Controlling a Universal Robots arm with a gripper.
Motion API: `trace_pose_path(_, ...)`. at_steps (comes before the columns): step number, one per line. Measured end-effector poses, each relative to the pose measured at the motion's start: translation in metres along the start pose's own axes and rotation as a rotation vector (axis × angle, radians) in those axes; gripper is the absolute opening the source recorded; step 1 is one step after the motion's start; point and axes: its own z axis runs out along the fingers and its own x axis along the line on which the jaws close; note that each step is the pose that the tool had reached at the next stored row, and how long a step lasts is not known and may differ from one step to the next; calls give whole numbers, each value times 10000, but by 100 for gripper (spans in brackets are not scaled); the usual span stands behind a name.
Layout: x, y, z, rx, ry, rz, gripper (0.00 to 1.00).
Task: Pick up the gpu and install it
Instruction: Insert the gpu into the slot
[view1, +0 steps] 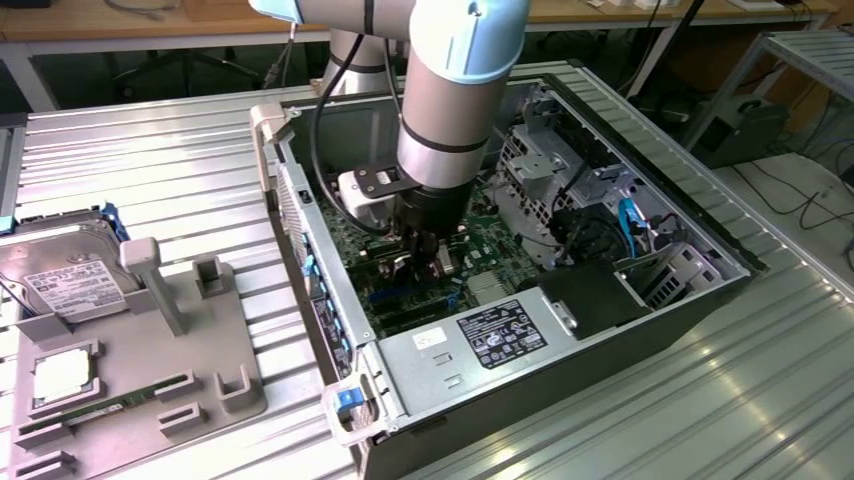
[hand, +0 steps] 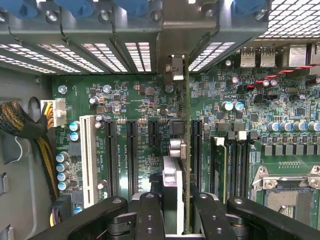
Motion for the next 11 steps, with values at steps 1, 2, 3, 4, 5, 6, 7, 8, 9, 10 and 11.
trace_pose_path(1, 0, 0, 0, 0, 1, 0, 28)
trace_pose_path(2, 0, 0, 0, 0, 1, -1, 28)
trace_pose_path(3, 0, 3, 0, -3, 0, 0, 28)
trace_pose_path(4, 0, 8, 0, -7, 0, 1, 28)
trace_pose_path(5, 0, 14, 0, -12, 0, 1, 28)
trace_pose_path(6, 0, 17, 0, -18, 1, 0, 28)
trace_pose_path(7, 0, 18, 0, -23, 0, -1, 28)
trace_pose_path(8, 1, 22, -1, -44, 2, 0, 28)
trace_pose_path(9, 1, 23, -1, -58, 2, 2, 28)
trace_pose_path(10, 0, 22, -22, -79, 0, 2, 28)
trace_pose_path(11, 0, 25, -5, -247, 3, 3, 28)
